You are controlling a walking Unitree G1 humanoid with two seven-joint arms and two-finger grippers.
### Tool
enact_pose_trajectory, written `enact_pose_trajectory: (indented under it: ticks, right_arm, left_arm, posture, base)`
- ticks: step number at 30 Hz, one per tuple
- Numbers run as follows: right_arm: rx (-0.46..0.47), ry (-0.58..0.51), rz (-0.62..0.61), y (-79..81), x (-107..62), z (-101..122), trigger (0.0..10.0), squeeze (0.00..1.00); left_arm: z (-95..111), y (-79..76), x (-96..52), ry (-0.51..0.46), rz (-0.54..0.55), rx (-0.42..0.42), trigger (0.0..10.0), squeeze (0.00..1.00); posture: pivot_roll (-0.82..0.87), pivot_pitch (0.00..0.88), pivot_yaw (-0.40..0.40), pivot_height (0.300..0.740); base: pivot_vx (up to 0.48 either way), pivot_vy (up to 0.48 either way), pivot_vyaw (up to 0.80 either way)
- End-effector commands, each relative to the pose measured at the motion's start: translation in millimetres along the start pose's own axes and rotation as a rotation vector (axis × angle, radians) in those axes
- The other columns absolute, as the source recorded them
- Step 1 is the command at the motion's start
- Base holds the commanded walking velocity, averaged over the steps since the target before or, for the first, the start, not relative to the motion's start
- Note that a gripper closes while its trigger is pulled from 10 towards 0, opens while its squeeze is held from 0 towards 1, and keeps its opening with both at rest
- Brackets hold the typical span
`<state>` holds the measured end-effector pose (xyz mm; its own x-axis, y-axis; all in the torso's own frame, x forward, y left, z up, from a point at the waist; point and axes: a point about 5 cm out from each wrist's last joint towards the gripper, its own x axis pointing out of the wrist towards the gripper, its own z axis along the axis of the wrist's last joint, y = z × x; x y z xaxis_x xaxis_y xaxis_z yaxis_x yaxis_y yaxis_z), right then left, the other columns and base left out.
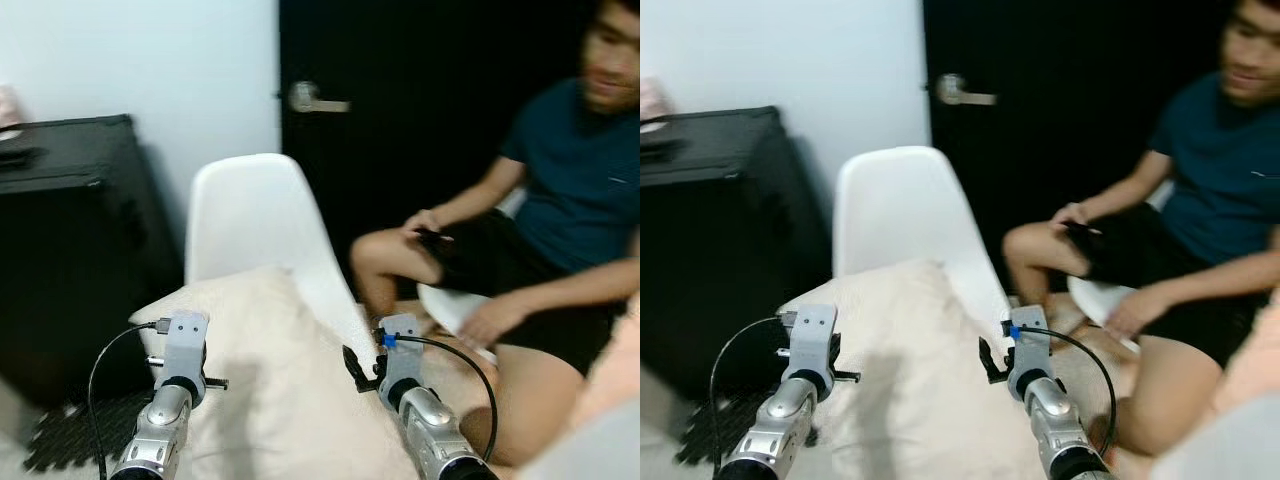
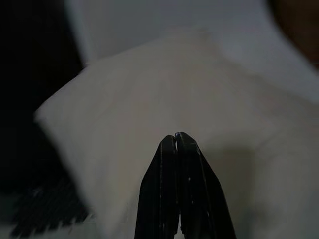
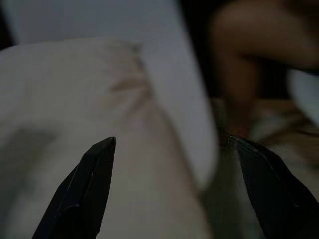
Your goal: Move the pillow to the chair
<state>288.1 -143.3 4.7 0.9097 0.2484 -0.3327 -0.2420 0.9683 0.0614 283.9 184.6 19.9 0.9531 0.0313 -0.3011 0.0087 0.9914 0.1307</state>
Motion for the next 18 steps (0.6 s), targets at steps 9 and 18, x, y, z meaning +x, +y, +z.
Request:
enact_pose_trajectory:
  ticks: [9,18]
  right_arm:
    - [0.003,0.005,0.0,2.8,-2.1,-4.5,10.0,0.0]
    - [0.004,0.005,-0.002,1.5,-2.6,-4.8,10.0,0.0]
  left_arm:
    - [-2.1,-0.5,-0.3,0.004,-0.009,0.024,10.0,0.0]
    - [-3.1,-0.4,-0.3,0.005,-0.01,0.034,10.0,0.0]
  posture:
    - [-0.01,0.044,-0.022,0.74]
    - [-0.01,0.037,-0.021,0.74]
  base:
    - [0.0,0.0,-0.8]
    - [0.0,0.0,-0.8]
